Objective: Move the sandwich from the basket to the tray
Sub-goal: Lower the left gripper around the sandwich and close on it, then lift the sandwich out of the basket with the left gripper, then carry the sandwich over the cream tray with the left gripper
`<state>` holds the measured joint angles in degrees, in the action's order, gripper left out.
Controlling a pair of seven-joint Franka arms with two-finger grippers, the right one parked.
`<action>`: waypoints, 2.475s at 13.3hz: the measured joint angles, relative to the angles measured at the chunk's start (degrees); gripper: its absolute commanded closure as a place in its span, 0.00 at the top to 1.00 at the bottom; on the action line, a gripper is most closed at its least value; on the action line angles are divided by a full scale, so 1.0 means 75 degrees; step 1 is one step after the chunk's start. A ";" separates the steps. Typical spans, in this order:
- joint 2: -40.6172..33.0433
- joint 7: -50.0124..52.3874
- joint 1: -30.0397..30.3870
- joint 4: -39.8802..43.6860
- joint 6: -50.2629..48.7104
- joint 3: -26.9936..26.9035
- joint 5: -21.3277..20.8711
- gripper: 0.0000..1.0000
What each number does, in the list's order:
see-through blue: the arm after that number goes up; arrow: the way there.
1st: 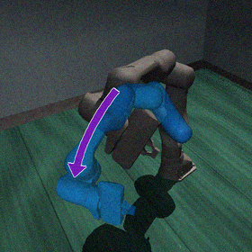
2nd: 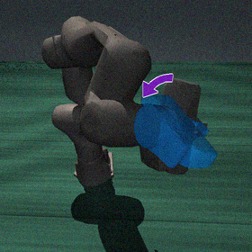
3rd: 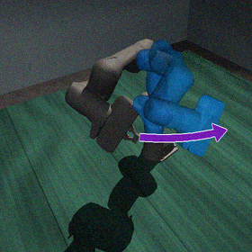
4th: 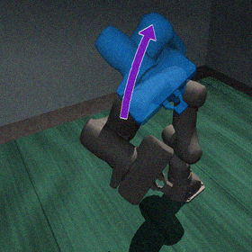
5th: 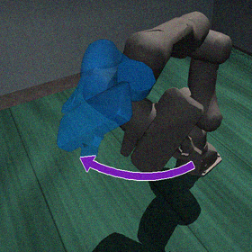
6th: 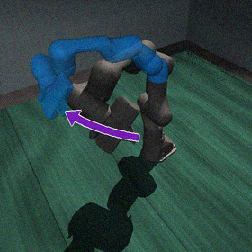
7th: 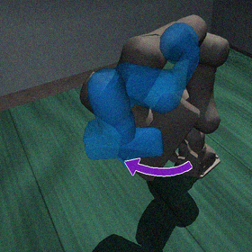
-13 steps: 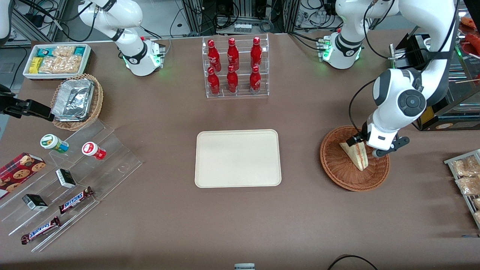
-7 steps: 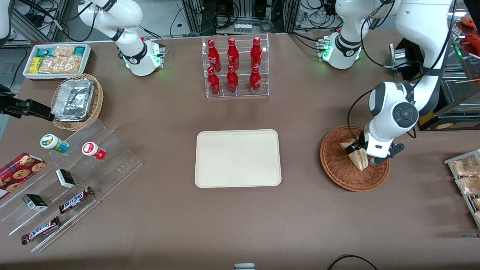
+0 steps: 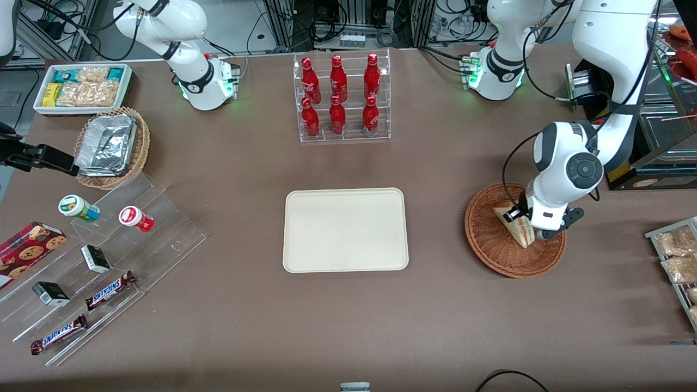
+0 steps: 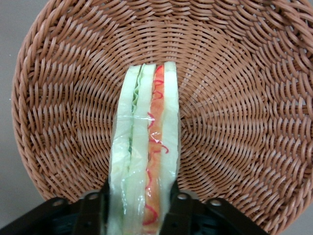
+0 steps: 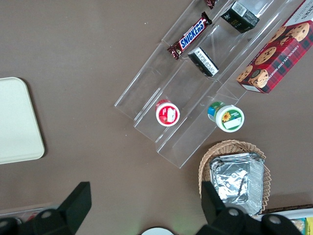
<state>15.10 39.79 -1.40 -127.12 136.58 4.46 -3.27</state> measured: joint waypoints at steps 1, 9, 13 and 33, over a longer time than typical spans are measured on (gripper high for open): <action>-0.0007 0.0000 -0.0006 0.0021 -0.0057 0.0005 0.0000 0.00; -0.0345 0.0001 -0.0870 0.0911 -0.1786 0.0099 -0.0374 0.00; -0.0416 0.0003 -0.2060 0.1510 -0.2420 0.0161 -0.0394 0.00; 0.4320 0.0188 -0.4770 0.7090 -0.2671 0.0332 0.0445 0.00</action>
<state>47.50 41.20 -37.17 -73.94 116.54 6.95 0.07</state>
